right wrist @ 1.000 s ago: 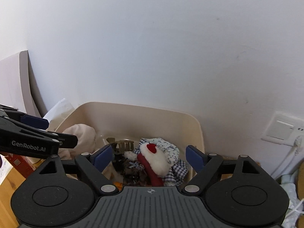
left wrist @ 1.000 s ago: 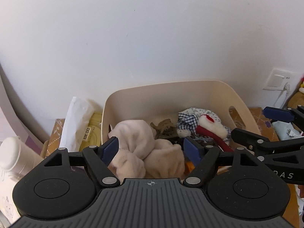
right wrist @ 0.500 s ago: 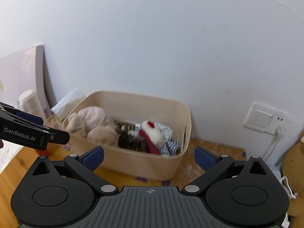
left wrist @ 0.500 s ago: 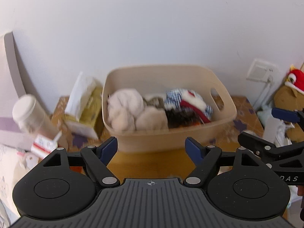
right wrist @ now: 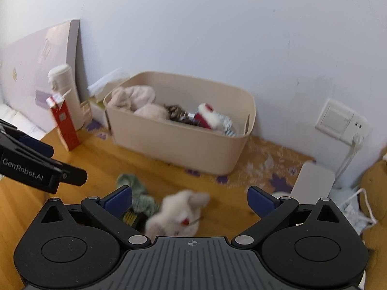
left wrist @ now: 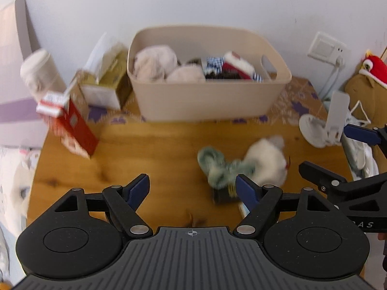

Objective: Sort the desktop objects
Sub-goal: 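Move both open tools back over the tissue packs on the table, then grasp the blue-patterned tissue pack with the left tool while the right tool grasps the colorful tissue pack, then carry both tissue packs over the basket and open both tools to drop them, then move both open tools back over the remaining items on the table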

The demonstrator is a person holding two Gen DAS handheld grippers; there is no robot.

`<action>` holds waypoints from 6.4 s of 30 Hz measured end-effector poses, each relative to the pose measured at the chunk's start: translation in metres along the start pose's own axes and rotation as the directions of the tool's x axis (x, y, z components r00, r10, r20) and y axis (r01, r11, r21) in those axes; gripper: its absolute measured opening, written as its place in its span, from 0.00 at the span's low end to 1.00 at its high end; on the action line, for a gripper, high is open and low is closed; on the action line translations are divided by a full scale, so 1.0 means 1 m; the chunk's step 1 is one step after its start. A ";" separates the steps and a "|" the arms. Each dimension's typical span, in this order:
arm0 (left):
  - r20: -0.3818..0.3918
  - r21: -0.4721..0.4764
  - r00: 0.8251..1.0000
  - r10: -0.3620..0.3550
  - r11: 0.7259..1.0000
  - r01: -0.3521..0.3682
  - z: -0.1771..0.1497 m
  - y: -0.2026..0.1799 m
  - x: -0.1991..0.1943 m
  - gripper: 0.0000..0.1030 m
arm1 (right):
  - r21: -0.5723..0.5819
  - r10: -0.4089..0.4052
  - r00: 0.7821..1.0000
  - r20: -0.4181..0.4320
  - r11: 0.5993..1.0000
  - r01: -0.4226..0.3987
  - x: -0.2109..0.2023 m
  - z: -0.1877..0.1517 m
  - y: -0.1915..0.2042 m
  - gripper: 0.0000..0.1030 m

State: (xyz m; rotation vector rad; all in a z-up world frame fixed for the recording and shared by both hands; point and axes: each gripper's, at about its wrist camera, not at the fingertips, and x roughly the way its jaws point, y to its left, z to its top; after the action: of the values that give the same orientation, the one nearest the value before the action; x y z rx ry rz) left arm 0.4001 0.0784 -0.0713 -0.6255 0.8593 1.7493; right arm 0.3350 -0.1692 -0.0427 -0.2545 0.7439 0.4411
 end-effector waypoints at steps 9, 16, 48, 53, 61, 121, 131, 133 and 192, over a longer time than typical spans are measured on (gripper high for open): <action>-0.116 -0.108 0.993 -0.016 0.994 0.003 -0.043 -0.002 0.008 0.77 | -0.060 0.020 0.995 -0.093 0.998 -0.025 0.001 -0.038 0.013 1.00; -0.214 -0.233 0.976 -0.033 0.972 -0.018 -0.056 0.001 0.022 0.77 | -0.087 0.029 0.989 -0.145 0.995 -0.042 0.011 -0.064 0.015 1.00; -0.394 -0.429 0.919 -0.021 0.888 -0.164 -0.079 -0.019 0.078 0.51 | -0.068 0.111 0.969 -0.219 0.989 -0.128 0.063 -0.100 0.041 0.72; -0.381 -0.396 0.924 0.001 0.904 -0.164 -0.079 -0.023 0.078 0.48 | -0.053 0.134 0.969 -0.210 0.988 -0.148 0.060 -0.102 0.035 0.55; -0.369 -0.348 0.930 0.010 0.926 -0.148 -0.081 -0.020 0.075 0.19 | -0.077 0.124 0.973 -0.194 0.987 -0.142 0.052 -0.105 0.034 0.42; 0.226 -0.076 0.974 -0.014 0.997 0.032 0.110 0.003 -0.017 0.19 | 0.055 -0.026 0.959 0.282 0.998 0.011 -0.020 0.071 -0.051 0.42; 0.256 -0.005 0.967 -0.008 1.000 0.009 0.146 0.002 0.007 0.19 | 0.078 -0.040 0.958 0.284 0.997 0.019 0.009 0.098 -0.053 0.42; 0.264 0.015 0.965 -0.011 1.000 0.007 0.151 0.000 0.015 0.19 | 0.057 -0.045 0.962 0.271 0.998 0.031 0.018 0.102 -0.051 0.42; 0.225 0.107 0.973 -0.043 0.994 0.019 0.098 0.017 0.062 0.77 | -0.010 -0.079 0.994 0.073 0.997 0.080 0.049 0.061 -0.038 1.00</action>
State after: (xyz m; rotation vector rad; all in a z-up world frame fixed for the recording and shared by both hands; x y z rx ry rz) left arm 0.3634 0.1884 -0.0548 -0.3600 0.7709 1.6979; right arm 0.4215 -0.1655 -0.0308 -0.2784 0.6576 0.3776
